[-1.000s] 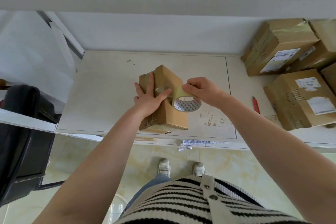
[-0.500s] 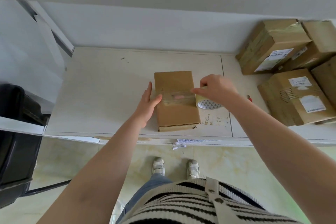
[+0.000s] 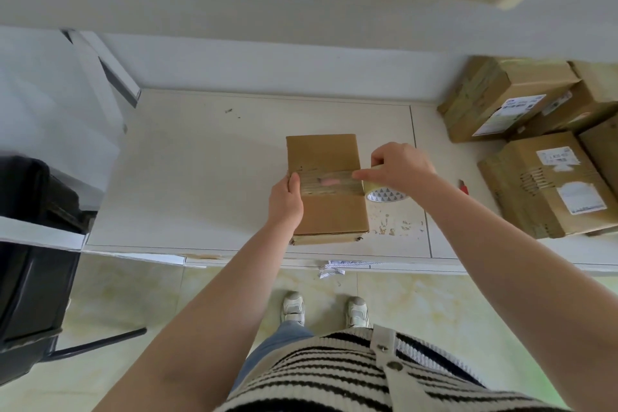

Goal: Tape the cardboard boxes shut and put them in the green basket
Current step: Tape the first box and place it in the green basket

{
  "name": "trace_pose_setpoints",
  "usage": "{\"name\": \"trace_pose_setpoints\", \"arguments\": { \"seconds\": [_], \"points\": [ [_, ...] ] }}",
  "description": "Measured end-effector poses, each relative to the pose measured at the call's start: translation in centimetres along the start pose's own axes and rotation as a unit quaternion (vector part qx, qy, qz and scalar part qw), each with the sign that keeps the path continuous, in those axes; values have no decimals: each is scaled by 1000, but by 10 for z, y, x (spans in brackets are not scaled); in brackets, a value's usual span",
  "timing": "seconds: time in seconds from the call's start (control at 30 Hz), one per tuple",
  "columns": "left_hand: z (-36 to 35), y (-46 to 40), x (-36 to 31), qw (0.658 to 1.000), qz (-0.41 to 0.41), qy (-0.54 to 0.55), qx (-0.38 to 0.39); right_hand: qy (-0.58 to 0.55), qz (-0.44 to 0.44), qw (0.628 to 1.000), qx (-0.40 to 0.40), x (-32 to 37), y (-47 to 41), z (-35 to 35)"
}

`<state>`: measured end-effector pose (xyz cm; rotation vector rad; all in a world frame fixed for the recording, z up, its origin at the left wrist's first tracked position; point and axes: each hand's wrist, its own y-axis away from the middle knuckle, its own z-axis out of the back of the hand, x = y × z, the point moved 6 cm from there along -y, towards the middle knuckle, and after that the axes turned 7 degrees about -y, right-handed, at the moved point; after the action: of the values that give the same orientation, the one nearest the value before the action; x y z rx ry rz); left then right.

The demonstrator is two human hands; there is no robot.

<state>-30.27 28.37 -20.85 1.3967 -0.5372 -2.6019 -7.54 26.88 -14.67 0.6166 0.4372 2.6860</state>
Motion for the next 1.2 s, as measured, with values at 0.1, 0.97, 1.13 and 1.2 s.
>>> {"name": "trace_pose_setpoints", "arguments": {
  "seconds": [0.1, 0.97, 1.13, 1.2],
  "points": [
    [1, -1, 2, 1000, 1, 1, 11, -40, -26, 998, 32, -12, -2, -22],
    [-41, 8, -40, 834, -234, -500, -15, -125, 17, 990, 58, -80, -1, -30],
    [-39, 18, -36, 832, -246, -497, -12, -168, 2, 984, 56, -85, 3, -48],
    [-39, 18, -37, 832, -244, -499, -8, -173, -4, 984, 50, -85, 5, -54]
  ]
}}
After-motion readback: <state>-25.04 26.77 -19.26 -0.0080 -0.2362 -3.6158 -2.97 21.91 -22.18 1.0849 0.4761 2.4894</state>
